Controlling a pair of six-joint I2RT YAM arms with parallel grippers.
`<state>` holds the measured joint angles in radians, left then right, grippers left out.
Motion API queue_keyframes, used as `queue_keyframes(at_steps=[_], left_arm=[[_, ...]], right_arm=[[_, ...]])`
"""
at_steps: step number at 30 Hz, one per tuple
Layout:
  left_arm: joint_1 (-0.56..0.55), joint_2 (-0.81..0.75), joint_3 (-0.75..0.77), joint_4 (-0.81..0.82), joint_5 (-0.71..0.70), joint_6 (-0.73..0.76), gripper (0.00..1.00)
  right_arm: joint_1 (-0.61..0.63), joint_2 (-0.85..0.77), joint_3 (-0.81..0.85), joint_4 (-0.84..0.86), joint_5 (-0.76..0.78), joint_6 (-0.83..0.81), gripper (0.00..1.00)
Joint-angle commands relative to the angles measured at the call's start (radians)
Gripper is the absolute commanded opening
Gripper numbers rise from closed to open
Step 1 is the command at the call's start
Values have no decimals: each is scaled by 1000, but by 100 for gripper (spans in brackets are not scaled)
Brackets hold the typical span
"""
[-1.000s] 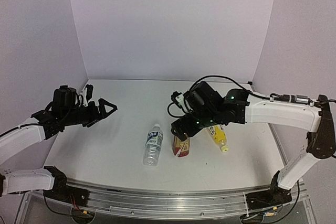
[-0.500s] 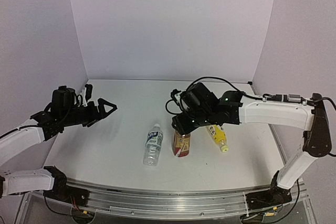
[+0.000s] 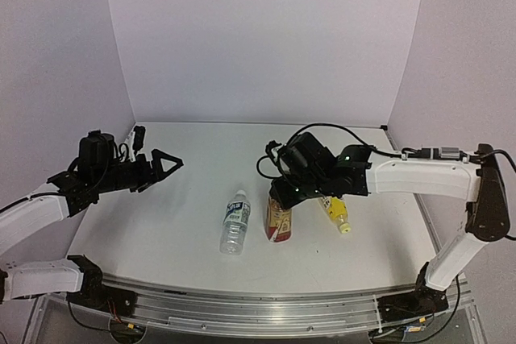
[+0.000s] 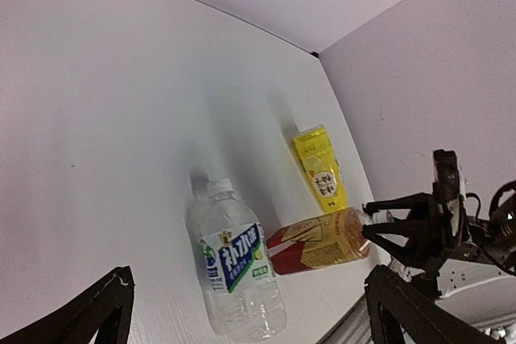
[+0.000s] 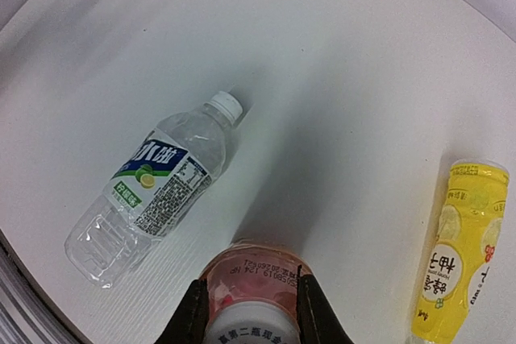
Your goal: Unscrew the bottle caps
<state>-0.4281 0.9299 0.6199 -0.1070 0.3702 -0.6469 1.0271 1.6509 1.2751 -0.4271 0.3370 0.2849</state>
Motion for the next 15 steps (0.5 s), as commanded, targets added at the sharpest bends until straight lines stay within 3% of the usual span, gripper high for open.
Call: queue_keyframes(at_steps=[1,7,15], left_arm=[[-72,17,9,179,210,92,100],[-330,73,87,214,114,258,100],[-654,381,328,148,-49,419,100]], right_arm=[[0,-105,-18,-1,-34,104,9],[-1,-274,-49,-52,-62,289,4],[0,-333,-9,-105,-180,456,4]])
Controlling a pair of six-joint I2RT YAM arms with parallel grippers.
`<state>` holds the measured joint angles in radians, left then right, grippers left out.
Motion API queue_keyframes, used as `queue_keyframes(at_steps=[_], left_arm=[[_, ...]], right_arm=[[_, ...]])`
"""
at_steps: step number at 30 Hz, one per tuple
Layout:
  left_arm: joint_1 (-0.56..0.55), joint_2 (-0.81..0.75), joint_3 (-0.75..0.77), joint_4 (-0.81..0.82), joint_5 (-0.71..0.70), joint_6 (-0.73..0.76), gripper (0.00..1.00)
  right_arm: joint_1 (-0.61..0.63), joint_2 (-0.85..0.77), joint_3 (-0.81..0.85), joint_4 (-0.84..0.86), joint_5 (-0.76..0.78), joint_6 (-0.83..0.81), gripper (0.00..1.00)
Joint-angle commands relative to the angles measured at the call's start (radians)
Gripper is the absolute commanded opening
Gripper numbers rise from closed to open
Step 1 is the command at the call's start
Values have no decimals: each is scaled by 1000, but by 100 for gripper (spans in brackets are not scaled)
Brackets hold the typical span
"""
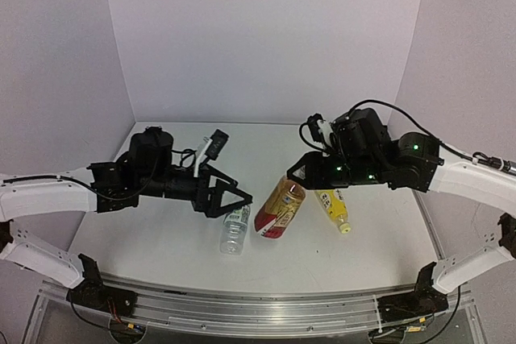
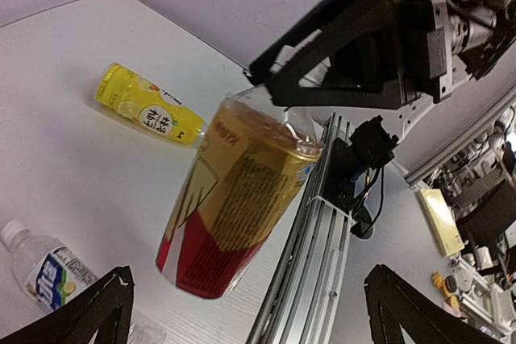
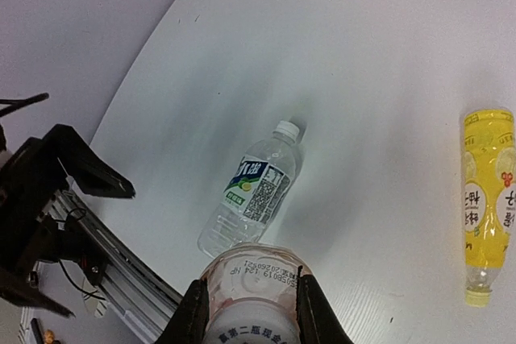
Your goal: Unscrew the bottle caps
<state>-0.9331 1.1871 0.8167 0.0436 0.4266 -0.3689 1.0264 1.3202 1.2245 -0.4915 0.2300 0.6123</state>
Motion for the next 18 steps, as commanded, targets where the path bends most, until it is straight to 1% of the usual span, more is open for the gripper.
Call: queue_keyframes(at_steps=[1,4,6,7,15,18], left_arm=[[-176,149,160,-9,-122,156,100],[-235,200,218,-36,-223,193,100],[-250,230,244,-83,-291,213,100],[-251,241,252,-94,-301,218,100],[-254,287,254,-100,-303,234,100],[-253,293,255,-95,-281,236,100]], right_arm=[[1,0,44,-42,-89,142,4],[1,2,47,-42,-134,181,3],[1,2,54,-42,-166,196,3],[0,2,59,-42,-179,198,3],[0,-15,74,-41,-275,184,1],[1,-24,75,-41,-282,177,1]])
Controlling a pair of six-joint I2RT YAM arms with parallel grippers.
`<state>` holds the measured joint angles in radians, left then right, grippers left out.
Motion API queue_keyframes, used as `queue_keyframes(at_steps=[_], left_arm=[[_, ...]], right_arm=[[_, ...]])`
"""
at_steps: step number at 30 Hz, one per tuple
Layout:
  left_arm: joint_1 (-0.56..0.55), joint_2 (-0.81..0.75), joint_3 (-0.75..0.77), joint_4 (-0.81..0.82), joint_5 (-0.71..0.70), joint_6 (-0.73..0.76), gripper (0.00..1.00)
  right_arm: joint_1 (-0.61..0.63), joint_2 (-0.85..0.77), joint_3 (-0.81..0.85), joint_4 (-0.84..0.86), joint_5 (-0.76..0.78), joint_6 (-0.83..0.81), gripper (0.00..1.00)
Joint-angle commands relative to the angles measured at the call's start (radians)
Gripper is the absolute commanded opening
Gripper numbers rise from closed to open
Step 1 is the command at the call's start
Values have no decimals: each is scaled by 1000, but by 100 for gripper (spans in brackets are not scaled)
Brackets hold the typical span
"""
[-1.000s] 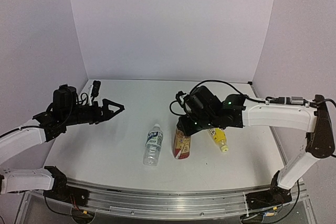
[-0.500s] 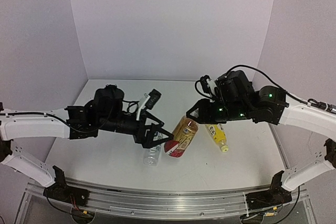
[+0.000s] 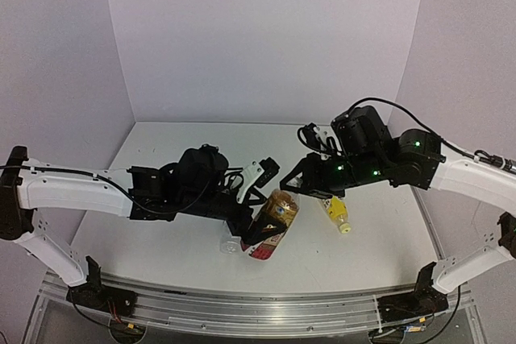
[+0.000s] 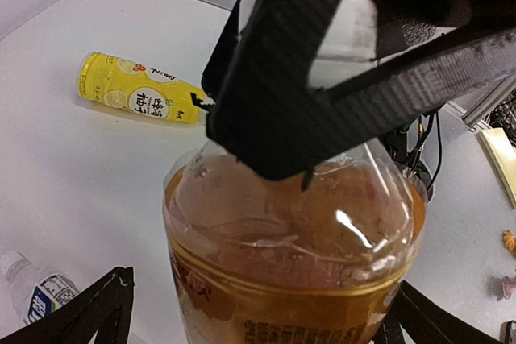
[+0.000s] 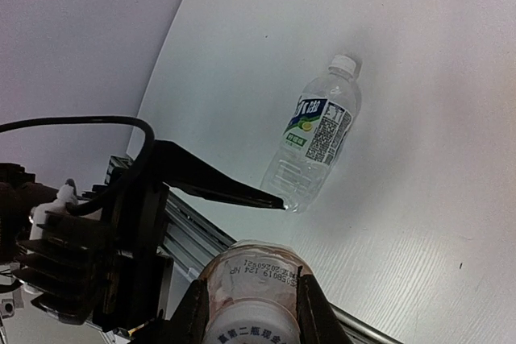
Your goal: Unscrew the bottle caps
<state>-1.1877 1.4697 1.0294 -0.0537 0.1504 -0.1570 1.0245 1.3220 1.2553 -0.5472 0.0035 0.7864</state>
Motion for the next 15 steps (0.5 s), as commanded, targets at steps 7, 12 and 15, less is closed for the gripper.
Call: queue_keyframes(at_steps=[7,12,15], left_arm=[[0,-9,-3,54,68,18,87],[1,-13,-25,96,91,10,84],[1,2,-13,96,115,14,74]], right_arm=[[3,-65,29,14,-35,-13,1],[3,-98,14,17,-40,-1,1],[2,-96,18,18,-66,2,1]])
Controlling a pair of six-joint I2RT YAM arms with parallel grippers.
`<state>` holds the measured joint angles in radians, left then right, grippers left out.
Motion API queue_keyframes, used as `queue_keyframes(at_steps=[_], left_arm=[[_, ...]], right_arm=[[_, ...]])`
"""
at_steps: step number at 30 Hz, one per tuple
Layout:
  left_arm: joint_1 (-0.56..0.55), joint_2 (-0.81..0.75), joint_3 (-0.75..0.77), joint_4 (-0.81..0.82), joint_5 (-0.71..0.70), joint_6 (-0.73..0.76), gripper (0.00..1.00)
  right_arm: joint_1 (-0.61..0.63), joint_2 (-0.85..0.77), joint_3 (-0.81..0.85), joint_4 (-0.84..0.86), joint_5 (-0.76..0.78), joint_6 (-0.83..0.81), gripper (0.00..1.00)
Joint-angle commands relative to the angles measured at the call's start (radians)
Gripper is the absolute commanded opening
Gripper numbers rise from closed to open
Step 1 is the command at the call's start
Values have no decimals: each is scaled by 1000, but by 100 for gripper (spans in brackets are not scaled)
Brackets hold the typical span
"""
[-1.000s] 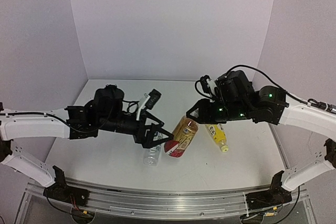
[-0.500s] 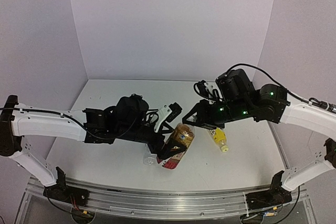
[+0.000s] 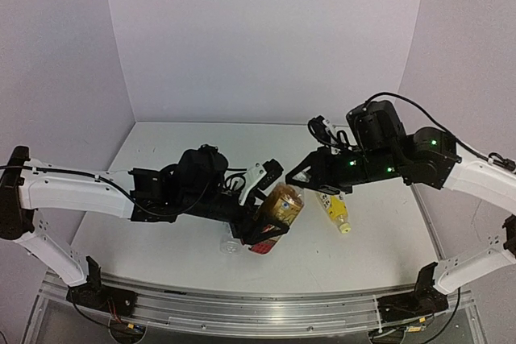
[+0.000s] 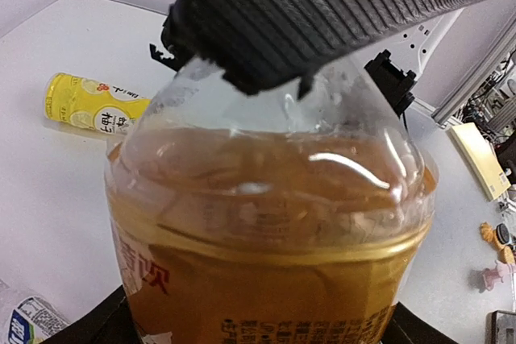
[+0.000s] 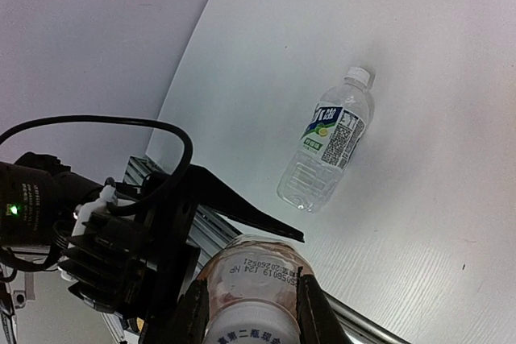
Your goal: Unscrew the bottle caps
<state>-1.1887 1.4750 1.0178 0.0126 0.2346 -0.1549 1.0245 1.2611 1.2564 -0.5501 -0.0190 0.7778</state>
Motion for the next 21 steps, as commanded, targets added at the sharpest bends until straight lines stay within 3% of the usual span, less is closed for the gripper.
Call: queue_keyframes(at_steps=[1,4,7,12,15,21], left_arm=[[2,2,5,26,38,14,68],[2,-2,12,22,41,17,49],[1,-23,4,24,50,19,44],[1,-55,-7,-16,-14,44,38],[2,-57,0,-109,-99,65,38],[2,-49,14,-229,-278,124,35]], right_arm=[[2,-33,18,20,-52,10,1],[3,-33,11,20,-48,10,4],[1,-38,-6,19,-25,16,16],[2,-50,-32,15,13,-8,65],[2,-71,-59,4,70,-34,83],[1,-110,-111,-4,198,-26,84]])
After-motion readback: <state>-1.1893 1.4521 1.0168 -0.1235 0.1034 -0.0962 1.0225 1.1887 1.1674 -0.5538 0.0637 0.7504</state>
